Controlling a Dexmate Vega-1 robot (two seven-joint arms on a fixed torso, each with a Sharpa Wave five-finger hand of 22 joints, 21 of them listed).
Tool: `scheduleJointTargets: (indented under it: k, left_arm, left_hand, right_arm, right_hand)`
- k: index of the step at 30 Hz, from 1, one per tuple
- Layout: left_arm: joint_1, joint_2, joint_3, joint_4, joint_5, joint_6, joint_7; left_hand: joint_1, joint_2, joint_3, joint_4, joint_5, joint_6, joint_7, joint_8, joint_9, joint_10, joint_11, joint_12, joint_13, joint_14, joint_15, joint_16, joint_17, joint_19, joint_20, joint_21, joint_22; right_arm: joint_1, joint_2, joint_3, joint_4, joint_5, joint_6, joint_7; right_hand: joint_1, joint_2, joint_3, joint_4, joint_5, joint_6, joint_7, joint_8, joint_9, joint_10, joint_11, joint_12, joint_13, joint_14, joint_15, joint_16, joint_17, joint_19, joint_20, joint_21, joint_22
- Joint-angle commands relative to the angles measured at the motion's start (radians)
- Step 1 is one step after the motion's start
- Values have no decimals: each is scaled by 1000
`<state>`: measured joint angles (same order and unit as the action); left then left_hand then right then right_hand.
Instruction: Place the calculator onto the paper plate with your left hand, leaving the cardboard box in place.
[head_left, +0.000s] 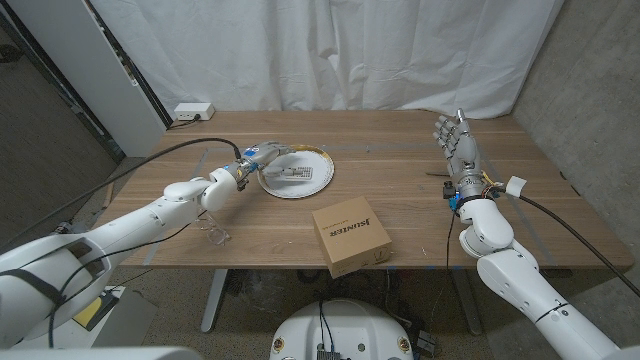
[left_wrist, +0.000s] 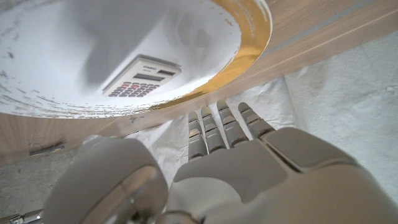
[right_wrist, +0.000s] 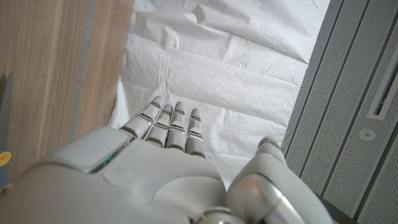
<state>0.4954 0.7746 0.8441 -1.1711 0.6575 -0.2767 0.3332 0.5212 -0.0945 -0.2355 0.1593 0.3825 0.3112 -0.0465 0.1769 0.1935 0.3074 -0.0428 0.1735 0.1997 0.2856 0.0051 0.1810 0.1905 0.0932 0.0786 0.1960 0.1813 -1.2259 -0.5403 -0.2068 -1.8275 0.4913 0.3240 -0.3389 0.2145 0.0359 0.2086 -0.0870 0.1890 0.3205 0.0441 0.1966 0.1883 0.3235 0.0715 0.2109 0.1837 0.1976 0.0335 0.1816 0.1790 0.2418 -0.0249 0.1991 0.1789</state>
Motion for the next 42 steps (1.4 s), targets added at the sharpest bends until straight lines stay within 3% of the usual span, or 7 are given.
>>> scheduleJointTargets:
  k: [1, 42]
  left_arm:
    - [6, 8, -13, -29, 0, 18, -29]
    - [50, 69, -129, -195, 18, 58, 23]
  left_hand:
    - [-10, -1, -10, 0, 11, -11, 2, -4, 3, -6, 0, 7, 0, -6, -2, -1, 3, 3, 10, -1, 4]
    - [7, 24, -18, -18, 42, 50, -3, 33, 1, 37, -12, 33, -1, 18, -9, 18, 1, 21, 7, 9, 3]
  right_arm:
    - [6, 2, -3, 7, 1, 5, 4]
    - [-30, 17, -7, -16, -18, 21, -19]
  right_hand:
    - [5, 8, 5, -7, 1, 8, 4, 3, 5, 10, 0, 4, 3, 7, -3, 4, 3, 8, 2, 3, 6]
    - [3, 8, 3, -8, 1, 8, 2, 2, 5, 9, 1, 4, 3, 8, -2, 4, 3, 8, 3, 3, 6]
